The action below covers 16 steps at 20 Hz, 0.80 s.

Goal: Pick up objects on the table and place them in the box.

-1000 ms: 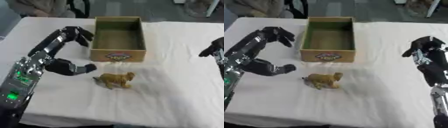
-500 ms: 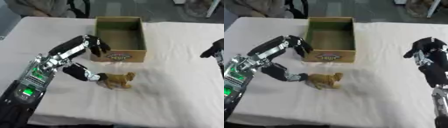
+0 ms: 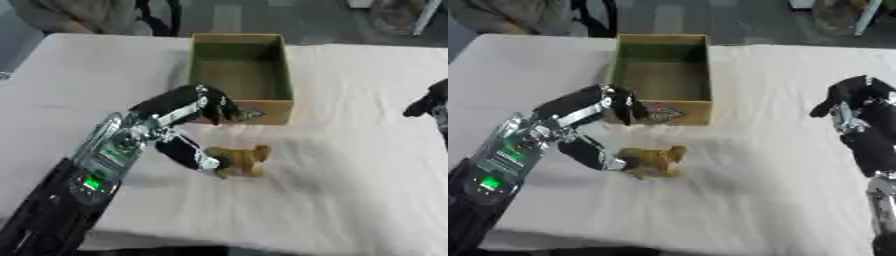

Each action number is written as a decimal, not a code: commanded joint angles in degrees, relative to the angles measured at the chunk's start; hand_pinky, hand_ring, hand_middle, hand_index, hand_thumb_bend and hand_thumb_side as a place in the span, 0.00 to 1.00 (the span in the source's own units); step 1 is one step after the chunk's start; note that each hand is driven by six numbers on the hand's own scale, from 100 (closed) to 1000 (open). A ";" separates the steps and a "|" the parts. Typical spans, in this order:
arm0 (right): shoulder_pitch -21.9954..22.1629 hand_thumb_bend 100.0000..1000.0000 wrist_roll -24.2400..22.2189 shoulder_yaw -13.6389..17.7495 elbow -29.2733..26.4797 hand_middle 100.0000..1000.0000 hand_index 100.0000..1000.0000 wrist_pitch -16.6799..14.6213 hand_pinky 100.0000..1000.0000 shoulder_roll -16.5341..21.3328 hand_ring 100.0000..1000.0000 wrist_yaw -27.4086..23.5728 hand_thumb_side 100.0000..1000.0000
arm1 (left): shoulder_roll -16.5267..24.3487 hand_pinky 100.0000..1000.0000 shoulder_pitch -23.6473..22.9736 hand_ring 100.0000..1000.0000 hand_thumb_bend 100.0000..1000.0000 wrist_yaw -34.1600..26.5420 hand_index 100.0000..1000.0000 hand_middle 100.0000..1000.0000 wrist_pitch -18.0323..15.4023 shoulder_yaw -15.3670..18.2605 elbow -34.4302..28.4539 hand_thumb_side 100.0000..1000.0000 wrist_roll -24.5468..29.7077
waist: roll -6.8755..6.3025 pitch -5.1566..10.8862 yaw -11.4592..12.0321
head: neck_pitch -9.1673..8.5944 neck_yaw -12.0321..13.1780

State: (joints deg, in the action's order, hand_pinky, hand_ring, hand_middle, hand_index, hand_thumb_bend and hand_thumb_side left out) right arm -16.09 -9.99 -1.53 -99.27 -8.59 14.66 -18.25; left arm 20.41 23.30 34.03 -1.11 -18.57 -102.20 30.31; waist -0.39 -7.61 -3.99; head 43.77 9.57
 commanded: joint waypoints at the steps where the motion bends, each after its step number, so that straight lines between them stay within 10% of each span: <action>1: -0.61 0.00 -0.15 0.00 -0.45 0.20 0.45 -0.08 0.39 0.75 0.34 0.09 0.07 | -0.25 0.58 1.45 0.52 0.46 0.73 0.73 0.55 -0.61 -0.60 1.48 0.10 0.04 | 0.04 0.74 -0.08 | 0.35 0.00; 16: -0.69 0.00 -0.40 -0.13 -0.43 0.20 0.45 -0.04 0.39 0.65 0.34 0.02 0.07 | -0.88 0.57 3.57 0.49 0.46 4.25 0.71 0.52 -2.91 -2.95 9.66 0.06 3.24 | 0.03 0.77 -0.44 | 0.35 0.13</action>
State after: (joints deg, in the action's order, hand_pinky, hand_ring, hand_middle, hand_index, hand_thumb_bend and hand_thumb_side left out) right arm -16.10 -10.12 -1.83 -99.12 -8.51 14.64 -18.25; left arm 19.12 25.81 37.92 -3.84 -21.64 -92.42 33.29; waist -0.40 -7.61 -4.35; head 43.77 9.59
